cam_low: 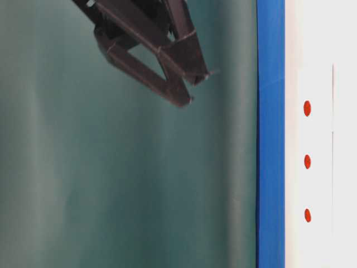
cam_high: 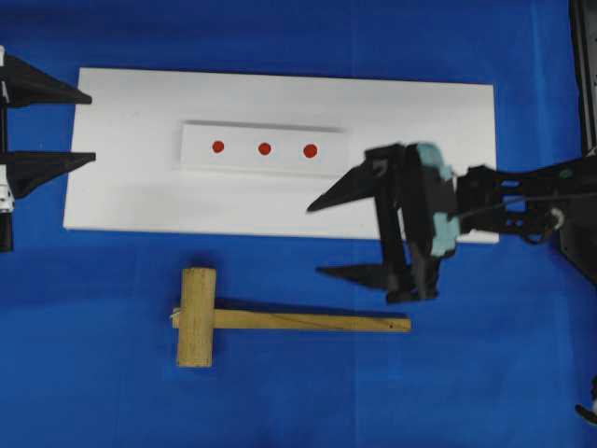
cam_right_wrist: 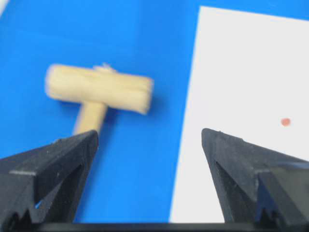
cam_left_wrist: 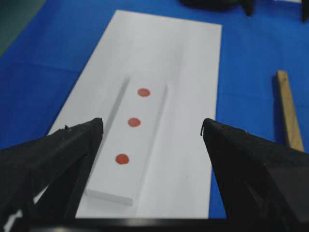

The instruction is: Hit the mark with a hammer.

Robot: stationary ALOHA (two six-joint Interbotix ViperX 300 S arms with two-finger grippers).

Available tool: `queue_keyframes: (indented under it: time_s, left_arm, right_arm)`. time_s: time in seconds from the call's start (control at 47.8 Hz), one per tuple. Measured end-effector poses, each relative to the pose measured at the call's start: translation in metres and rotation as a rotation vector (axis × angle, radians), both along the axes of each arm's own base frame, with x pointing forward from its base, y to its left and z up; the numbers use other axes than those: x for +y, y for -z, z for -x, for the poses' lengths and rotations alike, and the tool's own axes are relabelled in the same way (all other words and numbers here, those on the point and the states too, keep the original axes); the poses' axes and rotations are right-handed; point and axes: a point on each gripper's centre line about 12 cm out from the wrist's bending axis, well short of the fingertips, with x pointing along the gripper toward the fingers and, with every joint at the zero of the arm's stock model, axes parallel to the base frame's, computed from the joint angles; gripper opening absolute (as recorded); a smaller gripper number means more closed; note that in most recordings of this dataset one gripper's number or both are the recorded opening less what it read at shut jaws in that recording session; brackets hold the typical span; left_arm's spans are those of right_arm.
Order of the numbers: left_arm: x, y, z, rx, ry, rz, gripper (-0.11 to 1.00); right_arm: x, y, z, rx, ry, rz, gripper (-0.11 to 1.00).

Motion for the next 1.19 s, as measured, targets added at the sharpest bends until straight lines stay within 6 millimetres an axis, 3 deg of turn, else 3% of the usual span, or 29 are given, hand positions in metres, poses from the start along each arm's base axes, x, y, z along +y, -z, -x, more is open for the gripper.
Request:
queue_keyframes:
  time_s: [0.23, 0.397, 0.544, 0.878, 1.045, 1.192]
  left_arm:
    - [-0.005, -0.003, 0.006, -0.003, 0.023, -0.014, 0.81]
    - [-0.011, -0.010, 0.010, -0.031, 0.062, -0.044, 0.81]
    - [-0.013, -0.011, 0.014, -0.046, 0.076, -0.085, 0.81]
    - [-0.015, 0.003, 0.025, -0.041, 0.085, -0.104, 0.81]
    - [-0.016, 0.014, 0.028, -0.019, 0.095, -0.107, 0.81]
    - [-0.018, 0.022, 0.029, -0.005, 0.106, -0.103, 0.81]
  right_arm:
    - [-0.041, -0.014, 0.048, -0.042, 0.084, 0.027, 0.80]
    - [-0.044, -0.026, 0.087, -0.083, 0.068, 0.028, 0.80]
    - [-0.044, -0.024, 0.122, -0.115, 0.065, 0.026, 0.80]
    - [-0.047, 0.022, 0.178, -0.175, 0.131, -0.007, 0.80]
    - [-0.052, 0.049, 0.189, -0.160, 0.197, -0.028, 0.80]
    - [-0.051, 0.058, 0.189, -0.148, 0.197, -0.027, 0.78]
